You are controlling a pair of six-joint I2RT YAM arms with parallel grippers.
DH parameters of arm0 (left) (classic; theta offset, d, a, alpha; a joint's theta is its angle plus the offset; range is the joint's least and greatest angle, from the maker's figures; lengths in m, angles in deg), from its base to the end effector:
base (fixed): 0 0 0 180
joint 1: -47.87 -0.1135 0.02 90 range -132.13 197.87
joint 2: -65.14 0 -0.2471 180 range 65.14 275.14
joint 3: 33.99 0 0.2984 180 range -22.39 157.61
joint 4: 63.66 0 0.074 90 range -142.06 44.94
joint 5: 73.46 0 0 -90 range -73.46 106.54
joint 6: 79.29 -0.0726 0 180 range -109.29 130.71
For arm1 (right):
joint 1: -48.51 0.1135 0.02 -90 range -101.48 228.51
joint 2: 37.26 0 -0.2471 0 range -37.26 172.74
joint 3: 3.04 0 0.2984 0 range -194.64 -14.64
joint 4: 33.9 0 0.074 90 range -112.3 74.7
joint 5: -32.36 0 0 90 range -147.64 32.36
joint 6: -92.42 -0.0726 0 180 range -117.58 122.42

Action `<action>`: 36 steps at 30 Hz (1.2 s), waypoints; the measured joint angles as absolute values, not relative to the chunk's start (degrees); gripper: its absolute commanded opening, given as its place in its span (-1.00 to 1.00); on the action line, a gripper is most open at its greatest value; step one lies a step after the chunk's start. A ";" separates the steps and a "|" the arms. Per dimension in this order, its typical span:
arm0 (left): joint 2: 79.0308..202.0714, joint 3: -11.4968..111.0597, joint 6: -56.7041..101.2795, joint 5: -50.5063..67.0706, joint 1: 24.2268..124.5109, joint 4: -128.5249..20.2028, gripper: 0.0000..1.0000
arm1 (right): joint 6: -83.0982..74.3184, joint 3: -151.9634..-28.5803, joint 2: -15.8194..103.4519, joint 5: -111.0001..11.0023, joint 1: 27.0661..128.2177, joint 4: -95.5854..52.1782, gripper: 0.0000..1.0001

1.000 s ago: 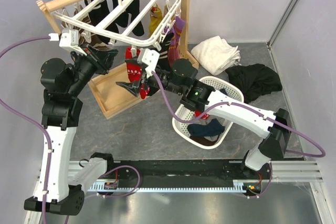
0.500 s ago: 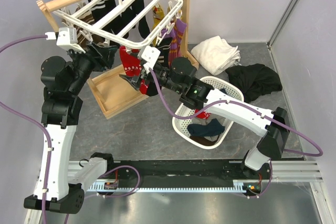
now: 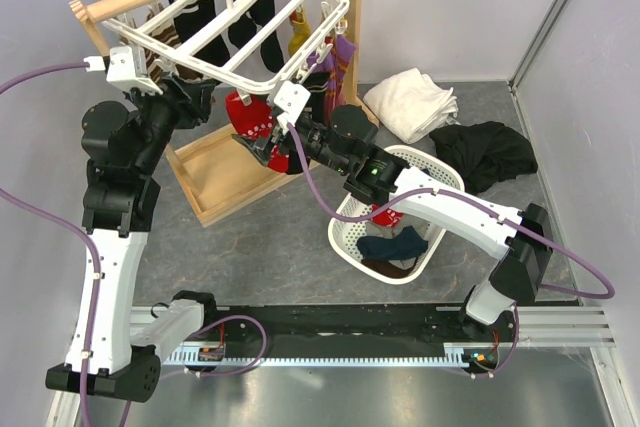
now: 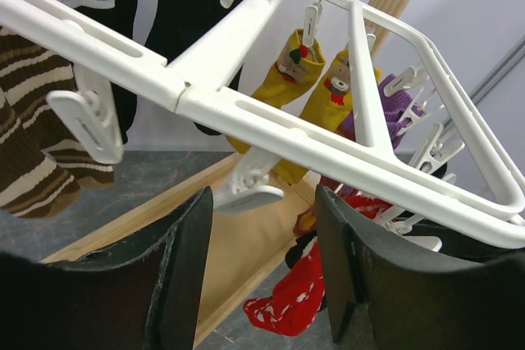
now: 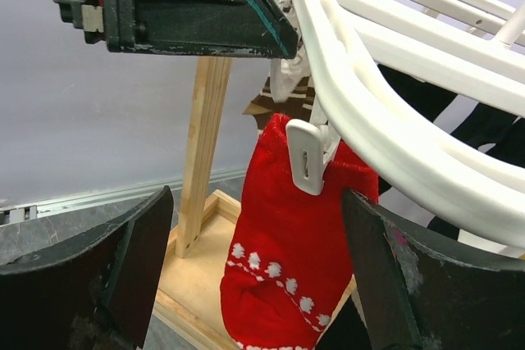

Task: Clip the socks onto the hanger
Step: Open the clamp at the hanger.

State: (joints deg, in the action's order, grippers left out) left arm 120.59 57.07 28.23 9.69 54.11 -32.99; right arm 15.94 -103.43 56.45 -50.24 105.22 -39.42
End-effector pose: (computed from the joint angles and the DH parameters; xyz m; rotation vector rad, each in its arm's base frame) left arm 0.2655 -0.0377 0.5033 -0.0499 1.4987 -0.4235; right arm 0.2529 0.4022 0.4256 -0.8920 1.0745 0.7186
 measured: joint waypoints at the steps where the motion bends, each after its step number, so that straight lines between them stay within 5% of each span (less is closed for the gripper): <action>1: 120.74 57.10 28.12 10.13 54.13 -33.16 0.15 | 15.94 -103.43 56.45 -50.24 105.14 -39.42 0.80; 15: 122.79 57.25 26.87 13.12 54.13 -34.67 -0.07 | 15.92 -103.28 56.45 -50.24 104.74 -39.45 0.81; 28: 123.12 58.47 26.15 9.91 54.13 -35.19 -0.70 | 15.77 -102.58 56.43 -49.98 104.52 -39.36 0.82; 36: 122.68 58.58 26.06 2.78 54.13 -34.56 -0.87 | 13.67 -102.40 54.98 -46.48 104.52 -37.41 0.81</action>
State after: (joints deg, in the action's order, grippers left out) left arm 122.68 58.58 26.06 2.78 54.13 -34.56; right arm 13.67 -102.40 54.98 -46.48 104.52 -37.41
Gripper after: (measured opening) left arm 0.222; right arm 0.906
